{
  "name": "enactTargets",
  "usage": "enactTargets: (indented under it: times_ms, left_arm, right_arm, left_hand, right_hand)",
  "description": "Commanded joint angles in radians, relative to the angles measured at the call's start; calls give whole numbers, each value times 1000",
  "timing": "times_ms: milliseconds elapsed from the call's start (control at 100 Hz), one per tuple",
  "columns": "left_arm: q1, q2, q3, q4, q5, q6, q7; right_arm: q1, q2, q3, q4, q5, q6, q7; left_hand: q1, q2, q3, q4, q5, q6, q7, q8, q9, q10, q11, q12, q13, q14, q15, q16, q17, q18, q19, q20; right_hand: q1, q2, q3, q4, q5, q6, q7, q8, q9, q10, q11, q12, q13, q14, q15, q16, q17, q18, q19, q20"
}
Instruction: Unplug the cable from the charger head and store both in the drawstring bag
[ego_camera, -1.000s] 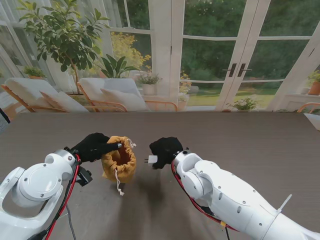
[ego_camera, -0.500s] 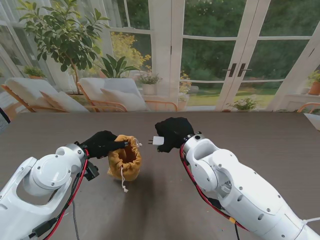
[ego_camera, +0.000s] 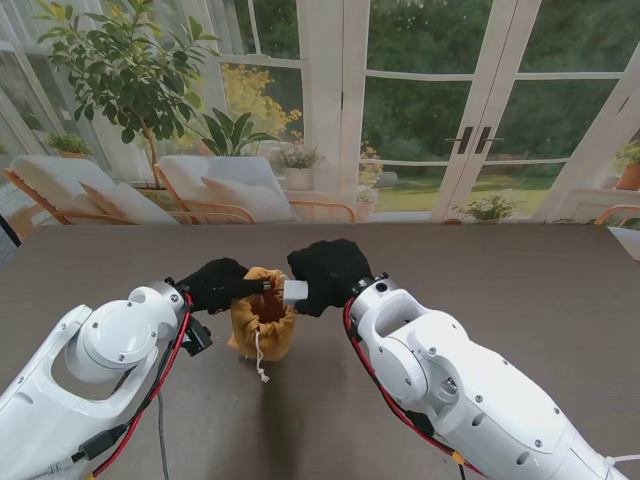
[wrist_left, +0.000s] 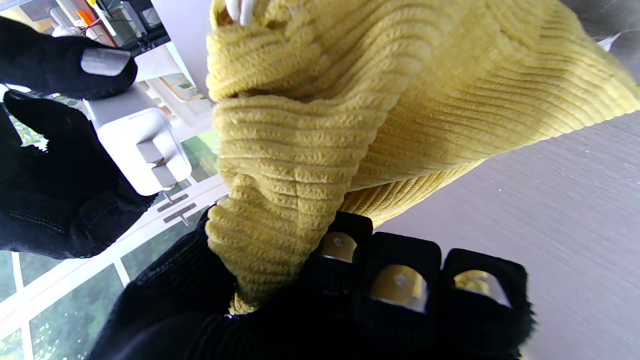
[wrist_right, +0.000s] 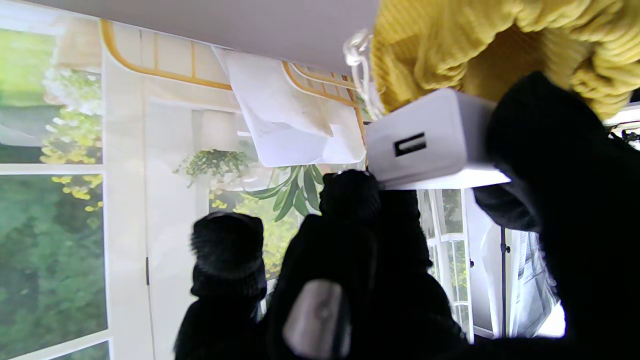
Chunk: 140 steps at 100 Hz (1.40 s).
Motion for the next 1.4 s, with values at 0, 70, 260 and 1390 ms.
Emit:
enactTargets:
  times_ms: [0, 70, 260, 1390]
  left_arm:
    - [-4, -9, 3, -4, -5, 4, -16]
    - [-7, -10, 7, -5, -8, 5, -13]
    - [-13, -11, 16, -9, -16, 4, -12]
    - [-37, -10, 64, 10, -41, -19, -23]
  right_arm:
    - [-12, -6, -14, -15, -8, -2, 18]
    - [-11, -5, -26, -16, -9, 2, 27]
    - [9, -2, -59, -14, -4, 33, 70]
    - [102, -1, -130, 5, 74, 154, 182]
  left_hand:
    - [17, 53, 32, -10, 6, 120, -9, 1, 18, -6, -5, 8, 33, -41, 21, -7, 38, 33, 76, 3]
    - [17, 53, 34, -11, 6, 122, -11, 0, 18, -6, -5, 7, 34, -40, 20, -8, 40, 36, 76, 2]
    - [16, 52, 39, -12, 7, 123, -11, -1, 21, -5, -8, 6, 36, -37, 18, -10, 42, 43, 77, -1]
    - [23, 62, 25, -15, -7, 124, -12, 0, 8, -2, -10, 12, 21, -36, 18, -6, 33, 41, 74, -8]
  right_hand:
    - [115, 6, 78, 69, 96, -18, 137, 74, 66, 17, 31, 6, 4, -75, 53, 4, 482, 7, 65, 20]
    - [114, 4, 79, 69, 97, -17, 137, 74, 70, 16, 29, 5, 4, -76, 55, 6, 482, 7, 67, 20]
    - [106, 15, 79, 68, 94, -12, 136, 76, 75, 11, 22, 2, 3, -76, 56, 8, 482, 8, 71, 20]
    - [-79, 296, -26, 170, 80, 40, 62, 172, 58, 10, 15, -32, 2, -36, 51, -4, 482, 46, 82, 12]
